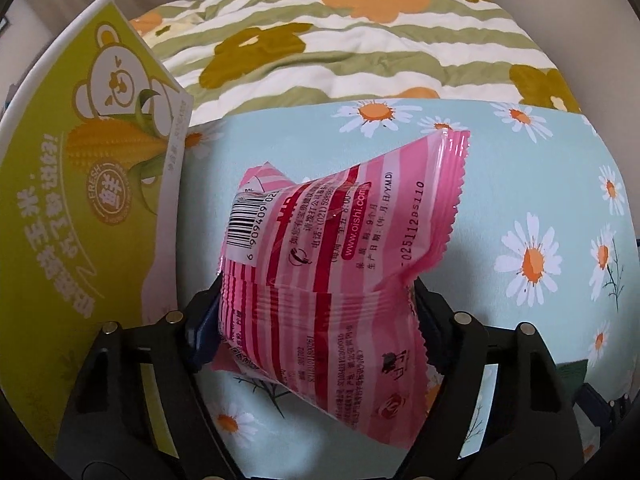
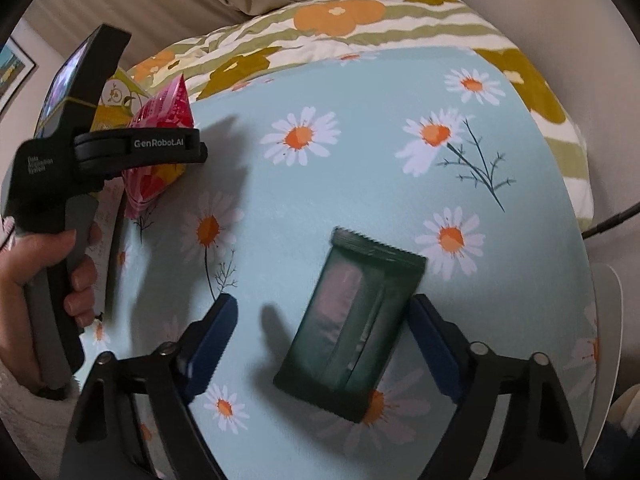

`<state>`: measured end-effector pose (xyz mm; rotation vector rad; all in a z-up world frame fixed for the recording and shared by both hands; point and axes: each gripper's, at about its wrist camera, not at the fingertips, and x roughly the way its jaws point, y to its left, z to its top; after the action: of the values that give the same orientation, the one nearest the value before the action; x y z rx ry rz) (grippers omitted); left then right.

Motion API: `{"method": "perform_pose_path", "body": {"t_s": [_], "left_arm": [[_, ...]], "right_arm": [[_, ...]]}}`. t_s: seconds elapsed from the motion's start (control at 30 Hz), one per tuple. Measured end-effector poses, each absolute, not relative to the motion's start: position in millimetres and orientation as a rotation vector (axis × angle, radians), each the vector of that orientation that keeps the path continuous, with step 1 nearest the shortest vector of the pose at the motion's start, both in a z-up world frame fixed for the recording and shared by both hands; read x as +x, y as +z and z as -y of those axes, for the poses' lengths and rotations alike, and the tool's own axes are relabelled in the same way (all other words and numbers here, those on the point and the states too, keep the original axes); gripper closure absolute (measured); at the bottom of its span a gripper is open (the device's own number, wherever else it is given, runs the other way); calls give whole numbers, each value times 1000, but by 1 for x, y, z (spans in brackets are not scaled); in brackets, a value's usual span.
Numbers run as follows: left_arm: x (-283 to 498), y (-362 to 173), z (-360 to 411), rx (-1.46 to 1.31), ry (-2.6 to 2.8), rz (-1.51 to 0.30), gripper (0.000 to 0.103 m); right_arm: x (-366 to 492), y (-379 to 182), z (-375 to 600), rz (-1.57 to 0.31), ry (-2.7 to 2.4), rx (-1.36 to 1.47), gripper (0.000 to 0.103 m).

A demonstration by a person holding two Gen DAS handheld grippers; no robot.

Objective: Organize snacks
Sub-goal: 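Grasp the pink striped packet with the left tool while the right tool grasps the dark green bar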

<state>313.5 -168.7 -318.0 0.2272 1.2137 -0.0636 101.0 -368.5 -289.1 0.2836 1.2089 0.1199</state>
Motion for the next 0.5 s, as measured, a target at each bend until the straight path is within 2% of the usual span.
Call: {"method": "perform_pose_path", "body": {"t_s": [0.17, 0.3, 0.5], "left_arm": [[307, -313, 166, 206, -99, -1215, 38], [298, -311, 169, 207, -129, -1213, 40], [280, -305, 171, 184, -158, -1210, 40]], "right_arm": [[99, -289, 360, -1188, 89, 223, 40], [92, -289, 360, -1166, 42, 172, 59], [88, -288, 364, -1155, 42, 187, 63]]}}
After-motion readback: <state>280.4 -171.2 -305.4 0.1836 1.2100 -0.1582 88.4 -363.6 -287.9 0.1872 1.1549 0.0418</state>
